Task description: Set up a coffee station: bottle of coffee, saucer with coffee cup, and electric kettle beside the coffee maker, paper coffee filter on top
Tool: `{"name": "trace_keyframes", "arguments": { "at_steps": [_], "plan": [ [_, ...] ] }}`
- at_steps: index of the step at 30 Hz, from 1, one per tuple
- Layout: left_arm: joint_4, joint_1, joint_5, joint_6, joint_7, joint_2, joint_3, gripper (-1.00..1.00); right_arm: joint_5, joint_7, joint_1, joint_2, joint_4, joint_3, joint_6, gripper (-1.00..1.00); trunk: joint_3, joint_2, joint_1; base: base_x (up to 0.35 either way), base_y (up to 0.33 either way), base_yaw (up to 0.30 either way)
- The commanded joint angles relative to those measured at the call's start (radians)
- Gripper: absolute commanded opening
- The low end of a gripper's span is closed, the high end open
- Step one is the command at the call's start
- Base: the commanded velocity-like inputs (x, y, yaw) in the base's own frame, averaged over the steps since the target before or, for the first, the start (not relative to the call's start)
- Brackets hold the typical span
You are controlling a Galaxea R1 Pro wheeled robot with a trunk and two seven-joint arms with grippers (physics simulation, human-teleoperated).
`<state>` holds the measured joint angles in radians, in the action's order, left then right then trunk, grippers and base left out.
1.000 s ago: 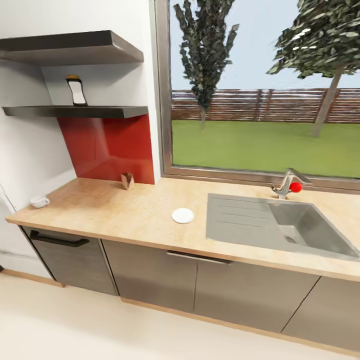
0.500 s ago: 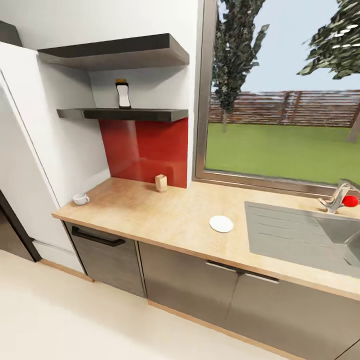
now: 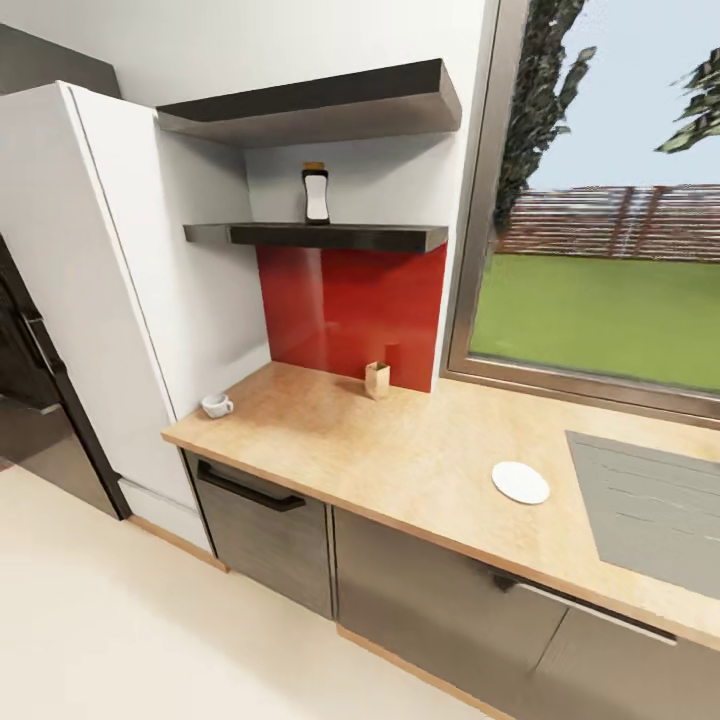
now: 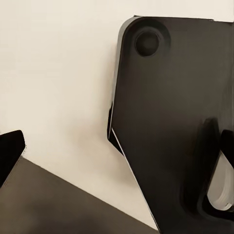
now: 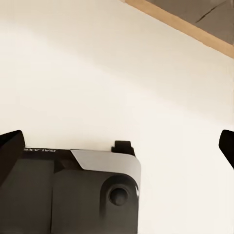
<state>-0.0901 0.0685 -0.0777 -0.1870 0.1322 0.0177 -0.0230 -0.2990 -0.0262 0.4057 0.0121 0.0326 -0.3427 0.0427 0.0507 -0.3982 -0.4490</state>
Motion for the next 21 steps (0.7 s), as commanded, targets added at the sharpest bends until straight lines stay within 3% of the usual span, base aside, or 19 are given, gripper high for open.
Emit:
{"name": "trace_keyframes", "arguments": {
  "at_steps": [1,21],
  "plan": [
    [-0.002,0.001,-0.008,-0.002,0.000,0.000,-0.002,1.00,-0.009,-0.003,0.000,0.000,0.001,-0.009,0.005,1.00,0.001,-0.002,-0.001,0.242,0.249,0.087],
    [-0.002,0.001,-0.008,-0.002,0.000,0.001,-0.003,1.00,-0.009,0.004,0.001,0.000,0.002,-0.009,0.009,1.00,0.000,-0.002,-0.001,0.242,0.249,0.007]
  ]
}}
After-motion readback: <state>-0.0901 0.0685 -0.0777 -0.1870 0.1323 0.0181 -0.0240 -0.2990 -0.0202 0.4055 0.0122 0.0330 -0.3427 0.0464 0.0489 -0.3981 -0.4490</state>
